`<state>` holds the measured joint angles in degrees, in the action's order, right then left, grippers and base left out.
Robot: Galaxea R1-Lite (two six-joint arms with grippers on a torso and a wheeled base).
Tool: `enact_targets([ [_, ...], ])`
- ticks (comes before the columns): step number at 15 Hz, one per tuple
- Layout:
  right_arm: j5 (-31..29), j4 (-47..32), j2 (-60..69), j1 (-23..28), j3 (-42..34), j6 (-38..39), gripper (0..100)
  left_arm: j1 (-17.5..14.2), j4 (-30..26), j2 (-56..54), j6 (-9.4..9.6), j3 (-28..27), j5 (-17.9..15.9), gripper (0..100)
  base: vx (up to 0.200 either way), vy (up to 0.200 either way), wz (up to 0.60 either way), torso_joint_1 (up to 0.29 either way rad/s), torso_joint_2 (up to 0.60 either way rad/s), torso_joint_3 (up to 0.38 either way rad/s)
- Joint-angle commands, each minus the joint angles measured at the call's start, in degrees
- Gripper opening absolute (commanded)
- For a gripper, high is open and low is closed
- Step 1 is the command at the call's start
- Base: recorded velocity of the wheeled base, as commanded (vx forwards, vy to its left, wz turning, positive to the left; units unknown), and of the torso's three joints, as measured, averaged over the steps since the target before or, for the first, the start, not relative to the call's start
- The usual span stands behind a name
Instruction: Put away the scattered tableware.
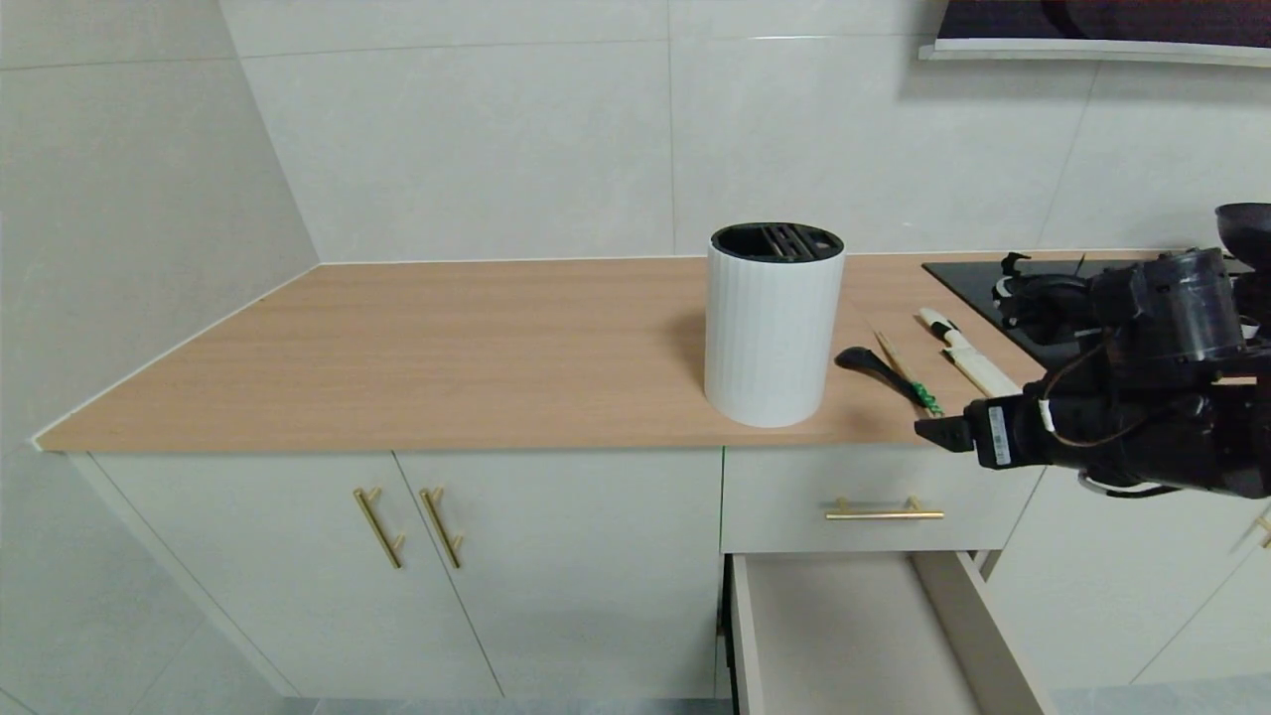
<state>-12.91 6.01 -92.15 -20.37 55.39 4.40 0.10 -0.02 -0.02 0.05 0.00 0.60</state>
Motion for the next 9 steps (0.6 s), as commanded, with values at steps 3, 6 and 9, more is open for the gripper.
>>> enact_targets([
  [3, -0.3, 1.4, -9.6, 3.4, 6.6, -0.1, 100, 0.0, 0.0, 0.0, -0.05, 0.0, 0.0, 100, 0.000, 0.000, 0.00, 0.000, 0.00, 0.000],
  [6, -0.5, 8.5, -14.2, 4.9, 6.5, 0.0, 100, 0.0, 0.0, 0.0, -0.05, 0.0, 0.0, 100, 0.000, 0.000, 0.00, 0.000, 0.00, 0.000],
  [9, -0.7, 13.1, -18.0, 6.4, 6.7, -0.2, 100, 0.0, 0.0, 0.0, -0.05, 0.0, 0.0, 100, 0.000, 0.000, 0.00, 0.000, 0.00, 0.000],
])
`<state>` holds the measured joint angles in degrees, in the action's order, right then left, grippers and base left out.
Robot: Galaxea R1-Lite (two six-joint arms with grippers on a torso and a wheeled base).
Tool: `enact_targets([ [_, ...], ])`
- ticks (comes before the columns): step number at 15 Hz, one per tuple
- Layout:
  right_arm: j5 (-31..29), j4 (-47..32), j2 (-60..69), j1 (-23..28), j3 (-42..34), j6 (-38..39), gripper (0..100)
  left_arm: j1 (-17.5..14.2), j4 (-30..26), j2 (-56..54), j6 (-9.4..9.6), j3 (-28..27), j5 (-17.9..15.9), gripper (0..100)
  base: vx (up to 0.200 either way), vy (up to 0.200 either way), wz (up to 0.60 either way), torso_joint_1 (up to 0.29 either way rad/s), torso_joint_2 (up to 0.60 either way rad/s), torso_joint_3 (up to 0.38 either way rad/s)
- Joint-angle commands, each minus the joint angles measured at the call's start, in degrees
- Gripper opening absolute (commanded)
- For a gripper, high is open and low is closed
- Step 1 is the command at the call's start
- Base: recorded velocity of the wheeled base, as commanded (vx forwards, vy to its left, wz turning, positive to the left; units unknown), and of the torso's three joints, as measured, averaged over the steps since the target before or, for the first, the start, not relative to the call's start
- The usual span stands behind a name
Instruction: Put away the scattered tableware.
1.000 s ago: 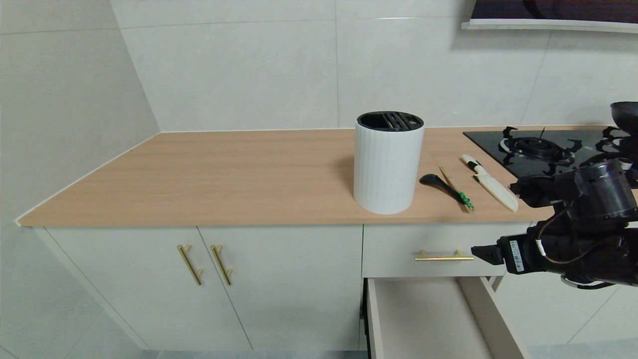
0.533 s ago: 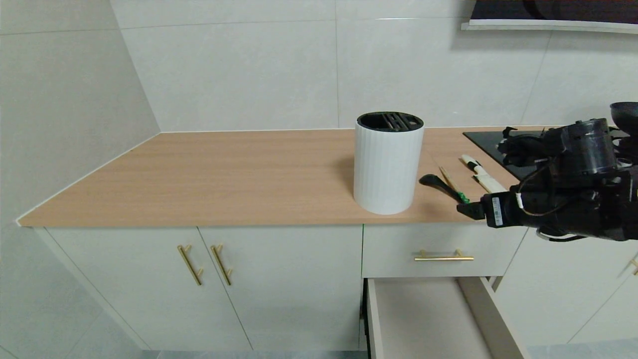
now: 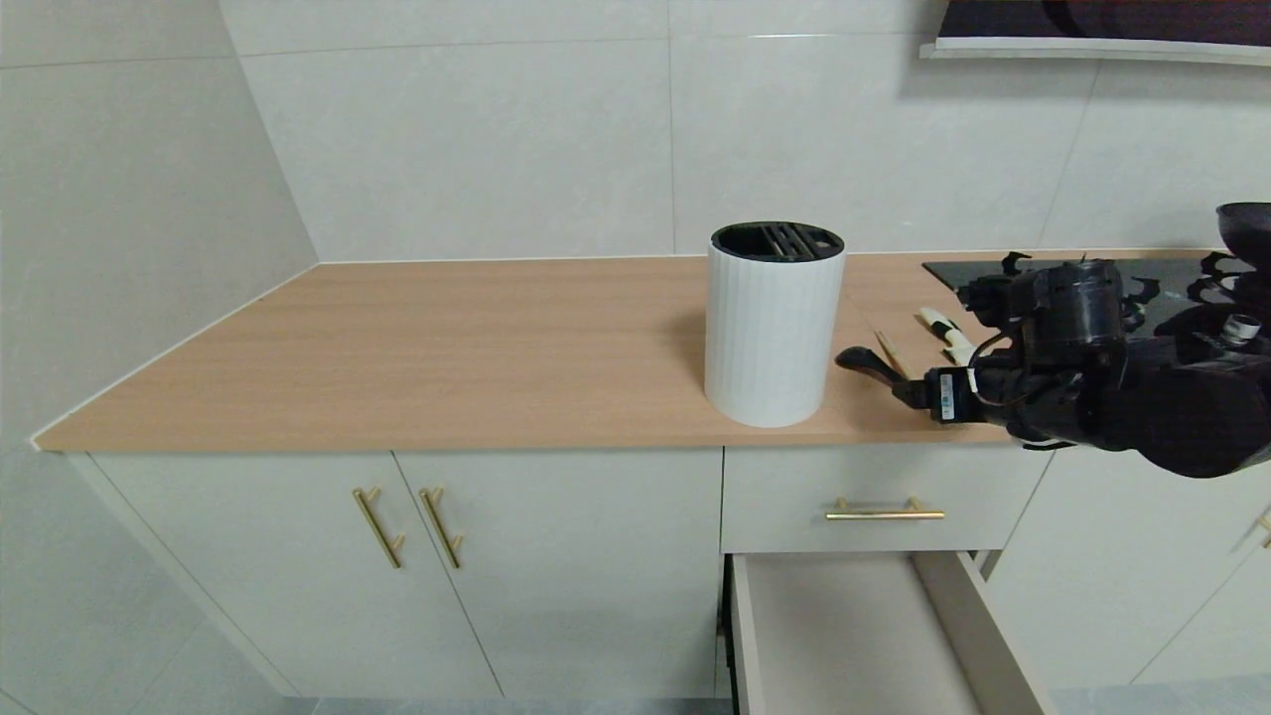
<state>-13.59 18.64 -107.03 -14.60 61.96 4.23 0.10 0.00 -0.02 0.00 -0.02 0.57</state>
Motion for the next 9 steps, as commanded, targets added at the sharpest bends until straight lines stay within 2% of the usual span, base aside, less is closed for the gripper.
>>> enact_targets([
  [1, 0.0, 0.7, -3.9, 0.7, 0.3, 0.0, 100, 0.0, 0.0, 0.0, 0.00, 0.0, 0.0, 100, 0.000, 0.000, 0.00, 0.000, 0.00, 0.000],
  [9, -0.1, 3.7, -6.6, 1.5, 0.9, 0.3, 100, 0.0, 0.0, 0.0, 0.00, 0.0, 0.0, 100, 0.000, 0.000, 0.00, 0.000, 0.00, 0.000],
])
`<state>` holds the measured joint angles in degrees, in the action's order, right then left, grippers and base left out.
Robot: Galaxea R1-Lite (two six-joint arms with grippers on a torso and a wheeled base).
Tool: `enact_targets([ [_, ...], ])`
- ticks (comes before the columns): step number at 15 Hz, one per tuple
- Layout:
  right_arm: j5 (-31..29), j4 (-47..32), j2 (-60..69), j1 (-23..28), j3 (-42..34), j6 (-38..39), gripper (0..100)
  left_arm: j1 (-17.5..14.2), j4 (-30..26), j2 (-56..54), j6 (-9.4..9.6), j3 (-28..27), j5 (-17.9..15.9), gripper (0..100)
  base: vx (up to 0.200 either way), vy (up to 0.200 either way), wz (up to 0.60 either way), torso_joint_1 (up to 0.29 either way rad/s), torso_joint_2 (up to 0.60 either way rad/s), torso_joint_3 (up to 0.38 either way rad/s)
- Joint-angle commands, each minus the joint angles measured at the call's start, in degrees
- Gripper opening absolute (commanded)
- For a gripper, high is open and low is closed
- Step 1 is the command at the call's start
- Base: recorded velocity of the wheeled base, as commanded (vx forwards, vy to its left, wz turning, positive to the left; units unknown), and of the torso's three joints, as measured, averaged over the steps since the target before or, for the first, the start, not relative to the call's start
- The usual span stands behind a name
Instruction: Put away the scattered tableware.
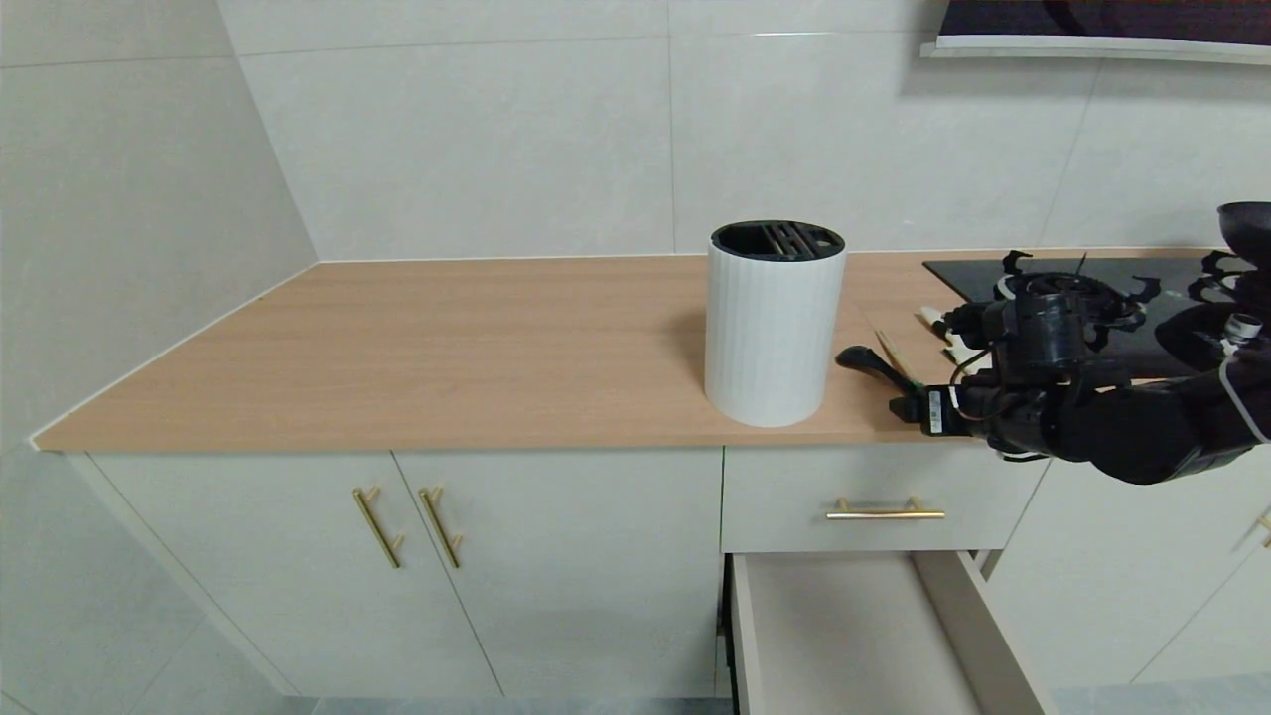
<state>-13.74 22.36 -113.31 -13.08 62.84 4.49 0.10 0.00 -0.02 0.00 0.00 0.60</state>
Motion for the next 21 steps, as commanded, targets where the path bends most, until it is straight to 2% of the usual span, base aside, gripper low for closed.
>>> enact_targets([
  [1, 0.0, 0.0, -0.3, 0.0, 0.0, 0.0, 100, 0.0, 0.0, 0.0, 0.00, 0.0, 0.0, 100, 0.000, 0.000, 0.00, 0.000, 0.00, 0.000],
  [4, 0.0, 0.0, -0.6, 0.0, 0.0, 0.0, 100, 0.0, 0.0, 0.0, 0.09, 0.0, 0.0, 100, 0.000, 0.000, 0.00, 0.000, 0.00, 0.000],
  [5, 0.0, 0.0, -0.9, 0.0, 0.0, 0.0, 0, 0.0, 0.0, 0.0, 0.00, 0.0, 0.0, 100, 0.000, 0.000, 0.00, 0.000, 0.00, 0.000],
  [16, -0.1, -0.4, 2.2, 0.1, -0.6, 0.2, 0, 0.0, 0.0, 0.0, 0.00, 0.0, 0.0, 100, 0.000, 0.000, 0.00, 0.000, 0.00, 0.000],
  [18, -0.7, -0.6, 5.1, 0.1, -2.6, 0.6, 0, 0.0, 0.0, 0.0, 0.00, 0.0, 0.0, 100, 0.000, 0.000, 0.00, 0.000, 0.00, 0.000],
  [21, -1.1, -0.6, 17.2, -1.7, -11.9, 0.6, 0, 0.0, 0.0, 0.0, 0.00, 0.0, 0.0, 100, 0.000, 0.000, 0.00, 0.000, 0.00, 0.000],
])
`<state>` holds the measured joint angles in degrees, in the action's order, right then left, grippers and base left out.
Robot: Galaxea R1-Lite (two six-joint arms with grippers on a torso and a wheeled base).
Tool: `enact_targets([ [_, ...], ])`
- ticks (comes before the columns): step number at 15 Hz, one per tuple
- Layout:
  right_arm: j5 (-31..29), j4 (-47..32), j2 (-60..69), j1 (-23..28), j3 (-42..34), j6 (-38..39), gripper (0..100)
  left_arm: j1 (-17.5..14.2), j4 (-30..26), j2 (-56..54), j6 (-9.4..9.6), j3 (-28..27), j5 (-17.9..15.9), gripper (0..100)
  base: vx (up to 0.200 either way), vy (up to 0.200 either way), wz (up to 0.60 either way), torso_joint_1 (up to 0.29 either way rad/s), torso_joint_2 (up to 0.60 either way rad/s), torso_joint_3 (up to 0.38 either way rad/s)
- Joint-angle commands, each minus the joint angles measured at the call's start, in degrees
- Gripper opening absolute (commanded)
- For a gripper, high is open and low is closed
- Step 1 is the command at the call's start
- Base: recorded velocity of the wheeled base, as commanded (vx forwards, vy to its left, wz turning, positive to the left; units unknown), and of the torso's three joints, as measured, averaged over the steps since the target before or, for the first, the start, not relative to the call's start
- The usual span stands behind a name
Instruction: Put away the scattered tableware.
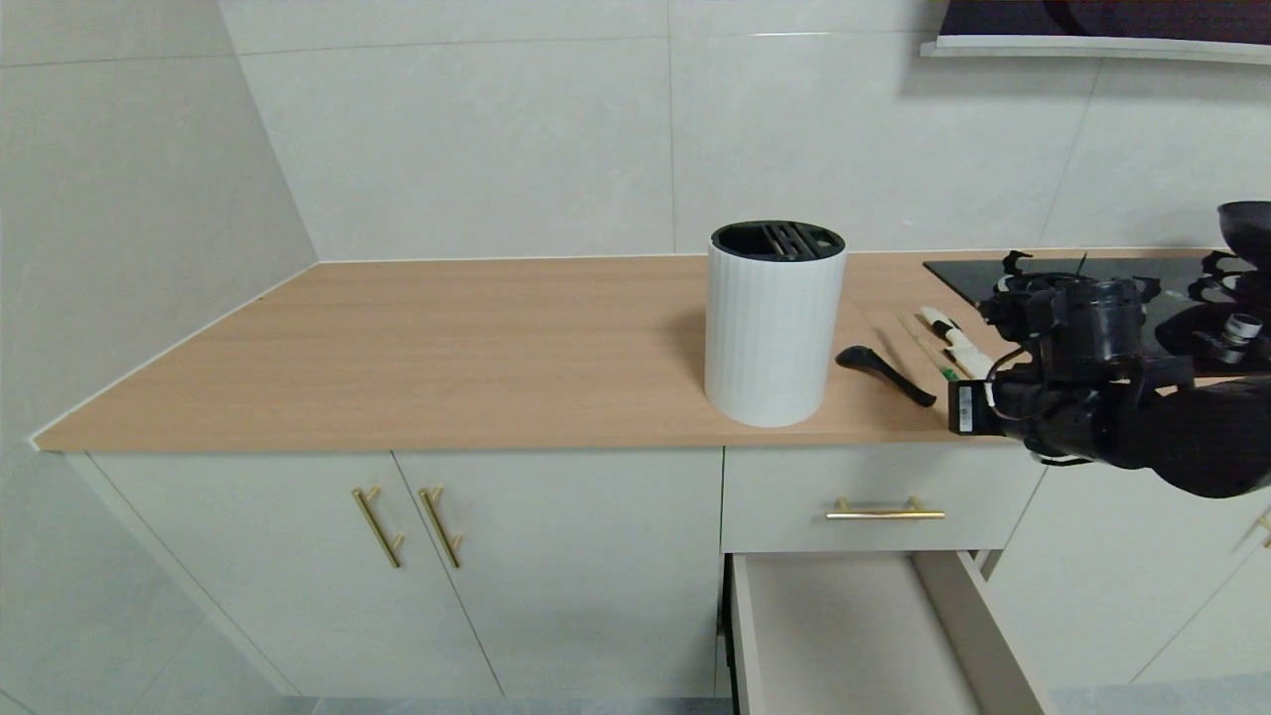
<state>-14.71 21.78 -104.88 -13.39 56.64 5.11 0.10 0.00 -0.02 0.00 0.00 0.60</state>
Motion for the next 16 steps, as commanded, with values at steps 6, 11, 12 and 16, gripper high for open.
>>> enact_targets([
  [6, 0.4, -11.7, 26.4, -7.0, -15.1, 0.0, 0, 0.0, 0.0, 0.0, 0.00, 0.0, 0.0, 100, 0.000, 0.000, 0.00, 0.000, 0.00, 0.000],
  [11, 6.6, -34.2, 38.1, -11.0, -10.9, -0.3, 0, 0.0, 0.0, 0.0, 0.00, 0.0, 0.0, 100, 0.000, 0.000, 0.00, 0.000, 0.00, 0.000],
  [12, 10.7, -37.3, 39.5, -11.3, -10.5, -0.4, 0, 0.0, 0.0, 0.0, 0.09, 0.0, 0.0, 100, 0.000, 0.000, 0.00, 0.000, 0.00, 0.000],
  [16, 18.4, -41.6, 39.7, -11.3, -10.3, -2.4, 0, 0.0, 0.0, 0.0, 0.00, 0.0, 0.0, 100, 0.000, 0.000, 0.00, 0.000, 0.00, 0.000],
])
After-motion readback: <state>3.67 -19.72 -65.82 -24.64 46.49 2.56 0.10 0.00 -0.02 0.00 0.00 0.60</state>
